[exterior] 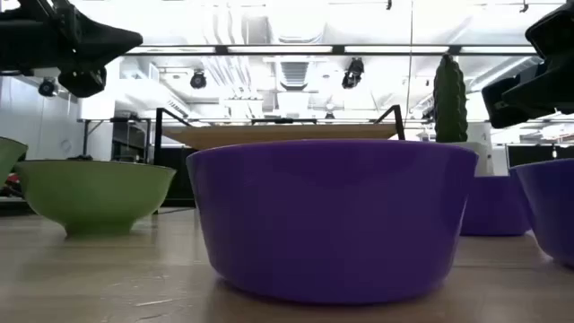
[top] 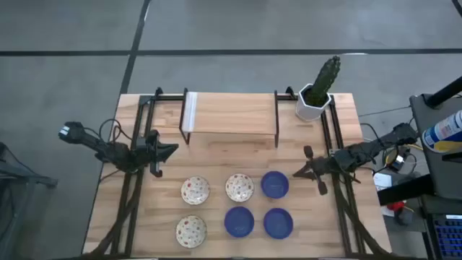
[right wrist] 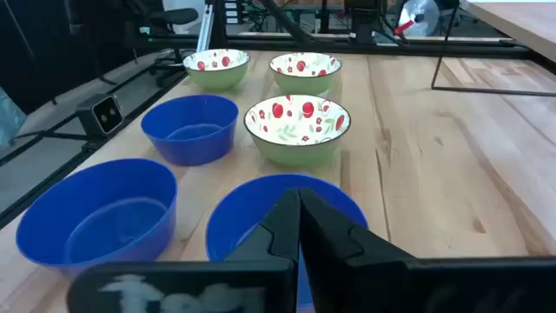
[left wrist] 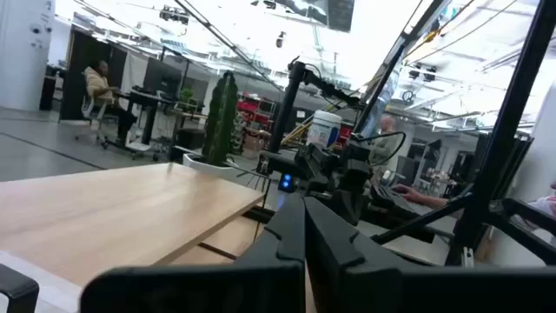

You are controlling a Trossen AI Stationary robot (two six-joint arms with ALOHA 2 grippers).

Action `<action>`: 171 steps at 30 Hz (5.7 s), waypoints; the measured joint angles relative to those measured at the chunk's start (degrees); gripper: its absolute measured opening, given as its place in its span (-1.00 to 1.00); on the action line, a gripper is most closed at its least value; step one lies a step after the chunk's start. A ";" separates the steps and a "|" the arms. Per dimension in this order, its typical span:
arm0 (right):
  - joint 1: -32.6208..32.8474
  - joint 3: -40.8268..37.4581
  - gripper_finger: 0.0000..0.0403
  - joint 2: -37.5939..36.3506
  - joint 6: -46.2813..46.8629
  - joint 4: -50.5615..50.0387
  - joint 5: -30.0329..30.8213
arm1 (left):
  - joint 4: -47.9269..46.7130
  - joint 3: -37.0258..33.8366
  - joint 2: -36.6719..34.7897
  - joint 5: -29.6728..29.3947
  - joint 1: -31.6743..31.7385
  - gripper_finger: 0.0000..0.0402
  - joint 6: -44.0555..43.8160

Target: Pick & Place Mini bowls

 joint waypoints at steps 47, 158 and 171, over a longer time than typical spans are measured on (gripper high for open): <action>0.02 0.00 -0.96 0.00 0.02 0.02 0.00 | 0.00 0.02 0.00 0.02 -0.02 -1.00 0.02; 9.51 43.01 -0.25 74.77 8.46 -23.11 1.73 | -0.91 0.00 0.00 0.02 -0.01 -1.00 0.02; 9.24 43.01 -0.57 75.14 8.59 -26.05 6.49 | -0.77 0.01 0.00 0.01 0.00 -1.00 0.02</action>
